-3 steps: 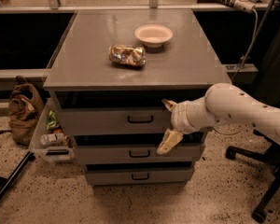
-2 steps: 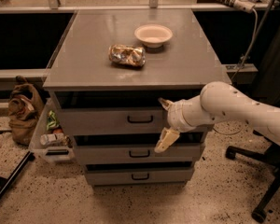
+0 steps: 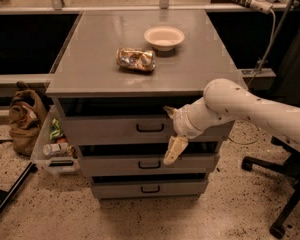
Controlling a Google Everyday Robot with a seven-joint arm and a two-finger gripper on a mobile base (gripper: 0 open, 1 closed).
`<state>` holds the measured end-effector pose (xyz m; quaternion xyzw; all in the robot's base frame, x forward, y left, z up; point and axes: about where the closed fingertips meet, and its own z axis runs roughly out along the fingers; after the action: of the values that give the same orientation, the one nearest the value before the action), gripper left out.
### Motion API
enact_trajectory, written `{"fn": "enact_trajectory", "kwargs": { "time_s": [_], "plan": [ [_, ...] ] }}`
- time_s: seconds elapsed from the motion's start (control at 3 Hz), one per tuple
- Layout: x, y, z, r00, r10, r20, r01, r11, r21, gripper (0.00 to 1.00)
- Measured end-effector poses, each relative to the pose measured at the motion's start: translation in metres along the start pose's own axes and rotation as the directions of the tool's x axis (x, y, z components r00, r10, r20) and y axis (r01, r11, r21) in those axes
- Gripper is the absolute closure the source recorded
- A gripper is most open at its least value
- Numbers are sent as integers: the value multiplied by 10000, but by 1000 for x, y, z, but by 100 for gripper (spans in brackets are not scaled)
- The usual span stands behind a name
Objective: Open top drawer
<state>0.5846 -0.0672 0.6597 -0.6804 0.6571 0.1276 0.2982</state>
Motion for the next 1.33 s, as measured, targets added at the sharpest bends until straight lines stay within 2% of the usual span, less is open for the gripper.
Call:
{"fn": "enact_trajectory", "kwargs": {
  "time_s": [0.33,0.67,1.0,1.33],
  "plan": [
    [-4,24,-6,9997,110,-206,-135,9921,-1245,0],
    [-5,23,-8,9997,111,-206,-135,9921,-1245,0],
    [-15,55,-20,9993,259,-269,-313,9741,-2240,0],
    [-15,55,-20,9993,259,-269,-313,9741,-2240,0]
  ]
}}
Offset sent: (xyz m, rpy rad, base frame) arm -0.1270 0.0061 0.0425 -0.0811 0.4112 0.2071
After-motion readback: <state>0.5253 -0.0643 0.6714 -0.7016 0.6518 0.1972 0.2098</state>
